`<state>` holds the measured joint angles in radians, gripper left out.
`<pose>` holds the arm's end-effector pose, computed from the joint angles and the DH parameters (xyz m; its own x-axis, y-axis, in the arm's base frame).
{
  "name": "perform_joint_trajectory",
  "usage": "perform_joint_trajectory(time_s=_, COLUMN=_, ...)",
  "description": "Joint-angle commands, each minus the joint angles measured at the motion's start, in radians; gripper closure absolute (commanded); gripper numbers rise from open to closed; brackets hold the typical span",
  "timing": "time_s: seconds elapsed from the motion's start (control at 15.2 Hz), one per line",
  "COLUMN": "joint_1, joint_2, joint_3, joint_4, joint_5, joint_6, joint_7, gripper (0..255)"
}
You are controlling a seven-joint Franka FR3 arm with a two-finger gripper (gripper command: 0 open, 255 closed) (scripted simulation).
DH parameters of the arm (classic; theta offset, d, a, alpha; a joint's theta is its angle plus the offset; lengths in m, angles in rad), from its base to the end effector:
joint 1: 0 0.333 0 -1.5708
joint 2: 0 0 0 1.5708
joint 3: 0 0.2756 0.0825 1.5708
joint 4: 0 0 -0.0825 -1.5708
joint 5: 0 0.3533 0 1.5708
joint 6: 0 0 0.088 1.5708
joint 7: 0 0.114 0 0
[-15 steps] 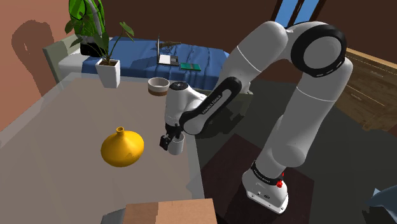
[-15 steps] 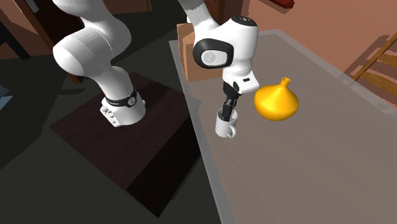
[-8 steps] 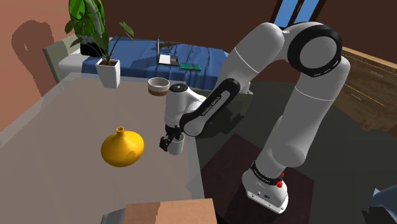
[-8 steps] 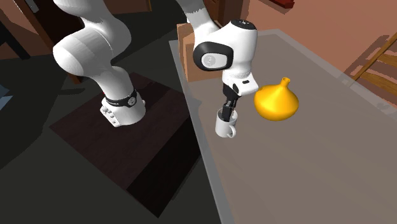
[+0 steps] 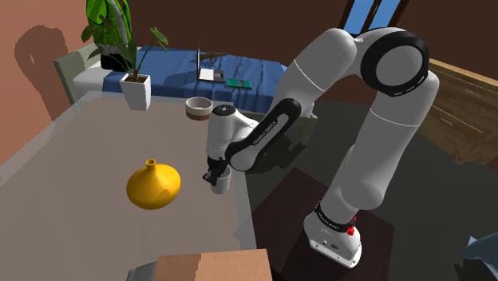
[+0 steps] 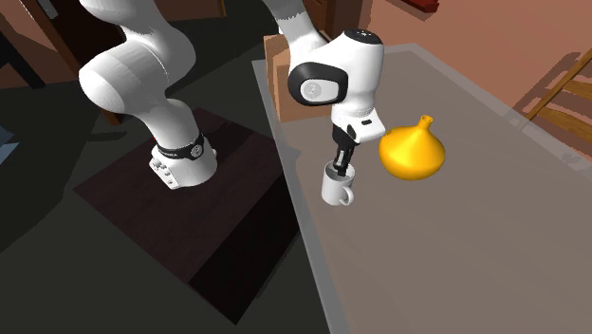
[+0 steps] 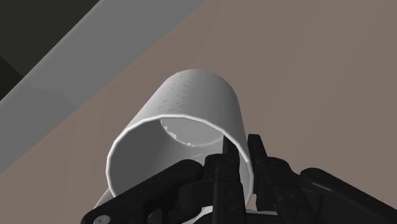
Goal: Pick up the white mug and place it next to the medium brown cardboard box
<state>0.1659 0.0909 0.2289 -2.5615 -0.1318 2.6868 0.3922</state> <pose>0.4020 0.1738 0.2170 0.9917 0.1188 0.0487 0.1177 -0.9927 0.0249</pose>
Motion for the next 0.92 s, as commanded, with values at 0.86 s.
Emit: perform_joint_trajectory(time_s=0.86, joint_1=0.002, joint_2=-0.149, joint_3=0.011, joint_4=0.018, joint_5=0.090, joint_6=-0.160, joint_7=-0.070, gripper=255)
